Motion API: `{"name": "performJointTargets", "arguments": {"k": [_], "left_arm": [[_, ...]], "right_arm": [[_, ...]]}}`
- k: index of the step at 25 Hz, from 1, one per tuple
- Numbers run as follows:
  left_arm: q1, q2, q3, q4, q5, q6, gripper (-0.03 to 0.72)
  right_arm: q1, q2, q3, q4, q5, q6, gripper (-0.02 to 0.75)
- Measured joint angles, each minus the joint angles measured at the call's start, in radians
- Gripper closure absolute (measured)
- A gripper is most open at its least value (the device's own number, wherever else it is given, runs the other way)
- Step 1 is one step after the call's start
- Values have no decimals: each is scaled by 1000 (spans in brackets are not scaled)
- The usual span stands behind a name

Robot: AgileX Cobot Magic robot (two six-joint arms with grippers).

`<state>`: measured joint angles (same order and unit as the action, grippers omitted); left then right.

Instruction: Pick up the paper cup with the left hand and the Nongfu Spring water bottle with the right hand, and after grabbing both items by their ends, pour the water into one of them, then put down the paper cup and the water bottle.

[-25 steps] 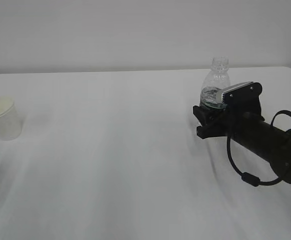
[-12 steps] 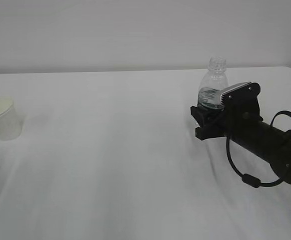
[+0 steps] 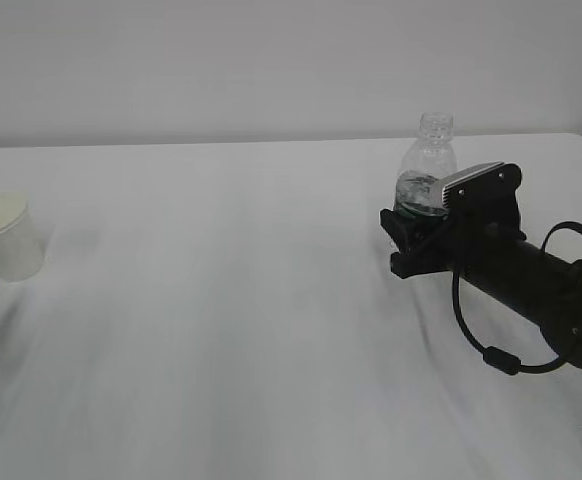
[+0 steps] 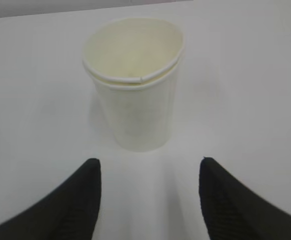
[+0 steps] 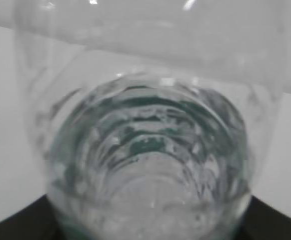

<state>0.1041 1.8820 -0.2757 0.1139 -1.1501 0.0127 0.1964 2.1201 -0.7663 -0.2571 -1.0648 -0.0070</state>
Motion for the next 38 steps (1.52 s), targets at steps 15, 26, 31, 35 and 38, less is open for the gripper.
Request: {"name": "performJointTargets", "arguments": {"k": [15, 26, 31, 35, 38], "left_arm": [[1, 21, -121, -2, -2, -13, 131], [1, 67, -123, 10, 10, -46, 118], [1, 180, -123, 31, 5, -51, 111], [1, 199, -128, 32, 5, -53, 111], [1, 199, -137, 37, 5, -53, 111]], "right_arm": [[0, 0, 0, -2, 0, 7, 313], [0, 0, 0, -2, 0, 16, 313], [0, 0, 0, -4, 0, 17, 313], [0, 0, 0, -5, 0, 19, 314], [0, 0, 0, -5, 0, 19, 314]]}}
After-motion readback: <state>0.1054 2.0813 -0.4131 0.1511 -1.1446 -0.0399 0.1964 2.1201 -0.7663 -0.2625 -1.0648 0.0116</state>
